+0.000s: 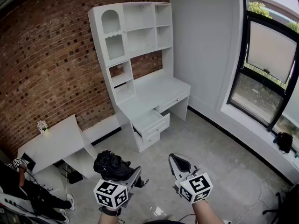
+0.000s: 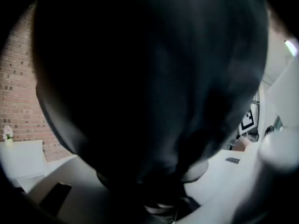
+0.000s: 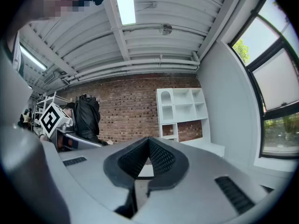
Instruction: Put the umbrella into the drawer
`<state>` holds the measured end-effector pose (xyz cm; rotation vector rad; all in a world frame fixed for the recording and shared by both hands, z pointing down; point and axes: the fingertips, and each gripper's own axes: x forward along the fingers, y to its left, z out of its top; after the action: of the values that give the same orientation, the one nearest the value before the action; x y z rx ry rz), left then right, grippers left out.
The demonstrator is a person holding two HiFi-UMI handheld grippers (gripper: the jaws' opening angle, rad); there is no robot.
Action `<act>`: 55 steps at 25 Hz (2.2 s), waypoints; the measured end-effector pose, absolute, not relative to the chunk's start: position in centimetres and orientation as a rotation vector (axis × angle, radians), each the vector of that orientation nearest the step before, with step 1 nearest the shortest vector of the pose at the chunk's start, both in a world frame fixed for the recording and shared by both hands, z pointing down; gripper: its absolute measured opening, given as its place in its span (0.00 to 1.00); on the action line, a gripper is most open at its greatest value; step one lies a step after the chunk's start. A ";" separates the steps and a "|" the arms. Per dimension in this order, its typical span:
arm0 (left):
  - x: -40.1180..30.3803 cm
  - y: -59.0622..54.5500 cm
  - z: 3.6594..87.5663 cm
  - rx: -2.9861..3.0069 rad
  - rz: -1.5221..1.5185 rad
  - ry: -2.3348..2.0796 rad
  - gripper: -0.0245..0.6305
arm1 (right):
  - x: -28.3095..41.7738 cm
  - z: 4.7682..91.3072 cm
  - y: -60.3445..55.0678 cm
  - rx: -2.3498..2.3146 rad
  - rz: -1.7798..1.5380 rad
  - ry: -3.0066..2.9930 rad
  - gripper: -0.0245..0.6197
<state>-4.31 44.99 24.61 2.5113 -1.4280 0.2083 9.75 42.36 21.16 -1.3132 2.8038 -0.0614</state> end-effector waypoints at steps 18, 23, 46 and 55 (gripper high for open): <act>-1.4 45.7 24.4 2.509 0.213 -1.466 0.34 | 13.5 20.3 43.7 -1.250 -0.070 2.766 0.05; -2.3 45.1 25.1 2.463 0.218 -1.482 0.34 | 13.6 21.3 43.0 -1.275 -0.109 2.770 0.05; 1.3 35.4 27.3 2.425 0.252 -1.474 0.34 | 17.8 22.9 34.3 -1.284 -0.131 2.771 0.05; -2.8 24.3 28.8 2.452 0.260 -1.412 0.34 | 13.2 23.5 24.0 -1.352 -0.129 2.775 0.05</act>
<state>-2.77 24.33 28.80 2.4521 -1.4123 0.2601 13.22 24.04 23.55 -1.3522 2.7752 -0.1295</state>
